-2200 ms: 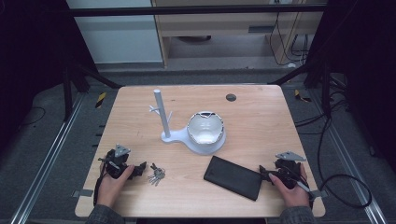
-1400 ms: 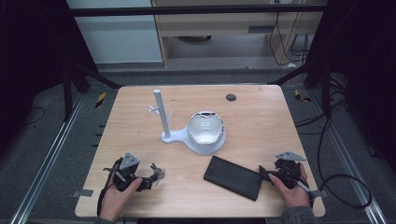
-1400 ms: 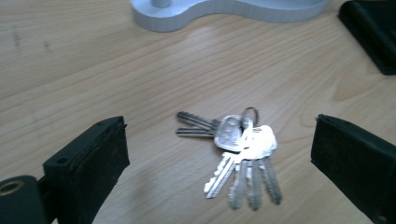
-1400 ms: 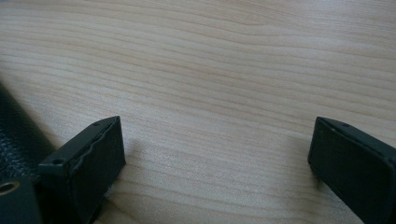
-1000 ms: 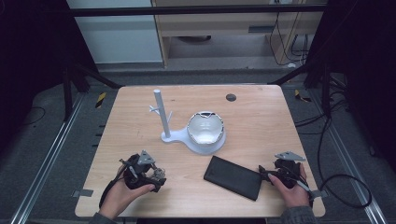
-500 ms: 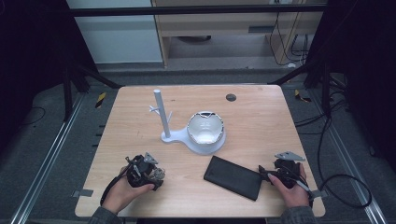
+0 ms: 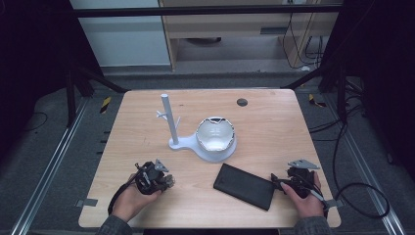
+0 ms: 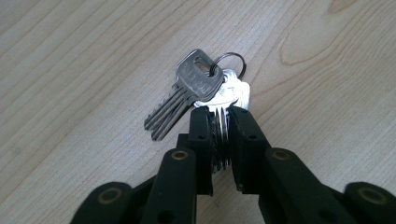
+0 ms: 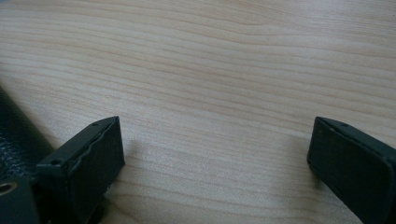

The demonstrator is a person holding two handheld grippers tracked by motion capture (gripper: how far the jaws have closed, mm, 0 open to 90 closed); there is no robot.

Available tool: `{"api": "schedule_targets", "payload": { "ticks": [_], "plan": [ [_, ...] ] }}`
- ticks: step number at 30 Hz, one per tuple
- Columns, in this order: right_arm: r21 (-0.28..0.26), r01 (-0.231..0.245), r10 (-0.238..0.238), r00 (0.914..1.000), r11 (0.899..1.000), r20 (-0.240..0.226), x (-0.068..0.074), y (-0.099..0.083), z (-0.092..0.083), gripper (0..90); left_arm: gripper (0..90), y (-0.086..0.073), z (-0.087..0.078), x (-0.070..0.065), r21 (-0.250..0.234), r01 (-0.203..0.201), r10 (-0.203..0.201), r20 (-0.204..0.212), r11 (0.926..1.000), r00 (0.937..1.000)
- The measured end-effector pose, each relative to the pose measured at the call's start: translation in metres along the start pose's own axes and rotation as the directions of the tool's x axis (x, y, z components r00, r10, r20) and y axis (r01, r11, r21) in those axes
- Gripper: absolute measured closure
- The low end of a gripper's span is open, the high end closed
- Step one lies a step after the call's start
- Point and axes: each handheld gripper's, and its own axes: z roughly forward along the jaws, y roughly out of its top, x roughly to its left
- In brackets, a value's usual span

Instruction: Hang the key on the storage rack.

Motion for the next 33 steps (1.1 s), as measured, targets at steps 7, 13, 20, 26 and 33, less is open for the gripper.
{"api": "schedule_targets", "payload": {
  "ticks": [7, 13, 20, 26, 33],
  "plan": [
    [0.0, -0.001, 0.001, 1.0, 1.0, 0.001, 0.0, 0.0, 0.0, 4.0, 83.2, 0.002, -0.004, -0.002, 0.001, -0.012, 0.012, 0.003, 0.9999, 0.9999],
    [-0.001, -0.005, 0.005, 1.0, 1.0, 0.001, 0.001, 0.0, 0.0, 4.1, 83.3, 0.004, -0.005, 0.0, 0.019, -0.02, 0.02, -0.013, 0.9996, 0.9997],
    [-0.002, -0.002, 0.002, 1.0, 1.0, 0.004, 0.001, 0.0, 0.0, 4.3, 83.4, 0.0, -0.006, -0.002, 0.046, -0.04, 0.04, 0.002, 0.9981, 0.9992],
    [-0.002, -0.003, 0.003, 1.0, 1.0, 0.005, 0.001, 0.0, 0.0, 4.4, 83.4, -0.002, -0.009, 0.001, 0.036, -0.031, 0.03, 0.014, 0.9989, 0.9994],
    [-0.001, 0.0, 0.0, 1.0, 1.0, -0.001, 0.002, -0.001, -0.001, 4.3, 83.5, -0.002, -0.016, 0.003, 0.009, -0.032, 0.032, 0.017, 0.9994, 0.9993]
  ]
}}
